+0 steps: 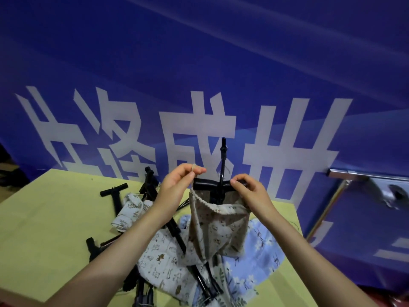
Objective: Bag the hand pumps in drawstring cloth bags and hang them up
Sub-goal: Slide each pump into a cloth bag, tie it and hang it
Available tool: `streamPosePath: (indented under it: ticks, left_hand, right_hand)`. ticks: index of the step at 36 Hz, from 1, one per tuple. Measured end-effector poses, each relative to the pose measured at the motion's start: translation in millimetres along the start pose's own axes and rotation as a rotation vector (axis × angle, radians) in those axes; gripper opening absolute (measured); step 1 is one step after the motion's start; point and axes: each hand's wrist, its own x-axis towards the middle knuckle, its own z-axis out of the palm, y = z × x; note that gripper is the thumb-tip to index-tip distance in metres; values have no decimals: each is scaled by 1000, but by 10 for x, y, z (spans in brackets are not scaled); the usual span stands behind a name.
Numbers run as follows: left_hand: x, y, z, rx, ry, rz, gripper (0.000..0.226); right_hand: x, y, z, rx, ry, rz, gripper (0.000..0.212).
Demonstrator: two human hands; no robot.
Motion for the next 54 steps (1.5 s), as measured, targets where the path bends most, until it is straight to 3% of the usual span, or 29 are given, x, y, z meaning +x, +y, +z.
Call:
streamPosePath:
  ticks: [7, 12, 18, 21, 29, 32, 37, 42, 46, 54]
  left_hand:
    - [91, -233, 10, 96, -63, -93, 29]
    - [83, -466, -45, 467, -189, -33, 32]
    - [220, -473, -194, 511, -152, -93, 22]
    - [232, -506, -246, 473, -137, -95, 23]
    - [261, -605, -279, 482, -97, -82, 23]
    - [269, -606, -247, 465, -124, -71, 22]
    - [200, -599, -200, 463, -159, -57, 23]
    - [155, -593, -187, 462, -165, -42, 24]
    - [140, -603, -201, 455, -179, -32, 24]
    - [69, -565, -114, 439, -195, -7, 26]
  right_hand:
    - [0, 44, 124, -72, -51, 16, 14]
    - [2, 156, 206, -22, -46, 96, 13]
    - [47, 283, 159, 153, -151, 179, 42]
    - [76, 315, 74, 46, -130, 196, 43]
    - [6, 420, -94, -368, -163, 189, 17]
    - [-23, 529, -76, -468, -104, 223, 31]
    - [-90, 578, -47, -297, -16, 349, 48]
    - [-197, 523, -41, -65, -43, 508, 47]
    - [-261, 534, -60, 169, -53, 489, 34]
    - [-308, 541, -31, 69, 172, 397, 29]
